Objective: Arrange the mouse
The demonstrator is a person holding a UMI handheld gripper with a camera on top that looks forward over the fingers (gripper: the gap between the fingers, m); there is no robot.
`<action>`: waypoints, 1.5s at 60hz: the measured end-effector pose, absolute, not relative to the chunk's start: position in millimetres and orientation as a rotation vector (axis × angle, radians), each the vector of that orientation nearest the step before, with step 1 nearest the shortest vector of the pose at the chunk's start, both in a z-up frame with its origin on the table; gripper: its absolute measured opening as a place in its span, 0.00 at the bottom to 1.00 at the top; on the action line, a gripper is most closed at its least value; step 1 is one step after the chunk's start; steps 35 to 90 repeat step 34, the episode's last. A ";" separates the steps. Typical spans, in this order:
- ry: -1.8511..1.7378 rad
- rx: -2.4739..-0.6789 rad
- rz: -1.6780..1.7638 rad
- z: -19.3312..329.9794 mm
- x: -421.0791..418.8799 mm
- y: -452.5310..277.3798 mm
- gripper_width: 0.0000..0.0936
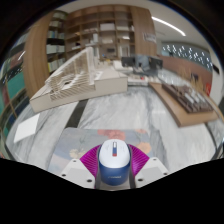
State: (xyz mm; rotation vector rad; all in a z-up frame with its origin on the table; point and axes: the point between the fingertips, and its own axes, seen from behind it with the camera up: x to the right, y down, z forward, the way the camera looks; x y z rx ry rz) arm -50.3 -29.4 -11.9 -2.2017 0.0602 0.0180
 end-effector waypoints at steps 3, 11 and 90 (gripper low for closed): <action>-0.004 -2.220 -0.011 -15.3 -51.8 -32.8 0.47; -0.023 -2.271 0.025 -16.4 -48.3 -43.2 0.80; 0.125 -2.171 0.171 31.2 9.4 -147.0 0.88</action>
